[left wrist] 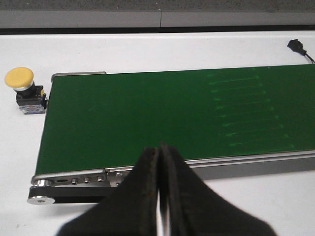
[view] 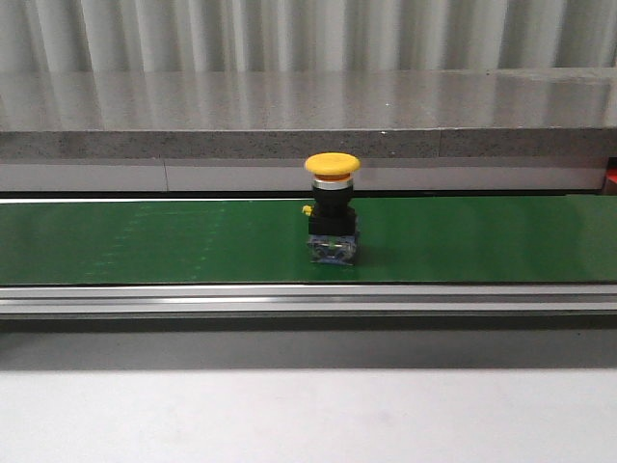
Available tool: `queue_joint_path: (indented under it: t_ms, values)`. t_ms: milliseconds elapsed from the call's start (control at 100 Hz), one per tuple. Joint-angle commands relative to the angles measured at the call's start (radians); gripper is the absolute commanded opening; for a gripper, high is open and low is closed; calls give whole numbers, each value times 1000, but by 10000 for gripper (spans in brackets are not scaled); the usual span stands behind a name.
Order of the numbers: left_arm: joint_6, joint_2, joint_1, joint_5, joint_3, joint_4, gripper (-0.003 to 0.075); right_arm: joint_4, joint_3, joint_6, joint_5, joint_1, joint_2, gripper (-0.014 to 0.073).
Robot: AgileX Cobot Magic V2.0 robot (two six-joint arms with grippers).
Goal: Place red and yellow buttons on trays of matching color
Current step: 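Carry the red button into the red tray and open the right gripper, then return the right gripper to the conveyor end and grasp the yellow button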
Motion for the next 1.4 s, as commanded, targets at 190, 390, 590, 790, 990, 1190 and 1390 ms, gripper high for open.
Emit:
queue_joint_path:
  t_ms: [190,390,590,790,990,1190,1390]
  values:
    - [-4,1,-8,-74,-27,-12,-20,4,74,-19,-53,29,-236,456]
    - [-4,1,-8,-74,-27,-12,-20,4,200,-25,-62,69,-368,456]
    - [-4,1,-8,-74,-27,-12,-20,4,334,-41,-59,129,-499,456]
    - [-4,1,-8,-74,-27,-12,-20,4,444,-57,-27,199,-623,456]
    - [-4,1,-8,-74,-27,-12,-20,4,524,-69,7,266,-705,456]
    - [-4,1,-8,-74,-27,-12,-20,4,528,-71,103,341,-716,456]
    - [-4,1,-8,-74,-27,-12,-20,4,530,-108,150,454,-713,456]
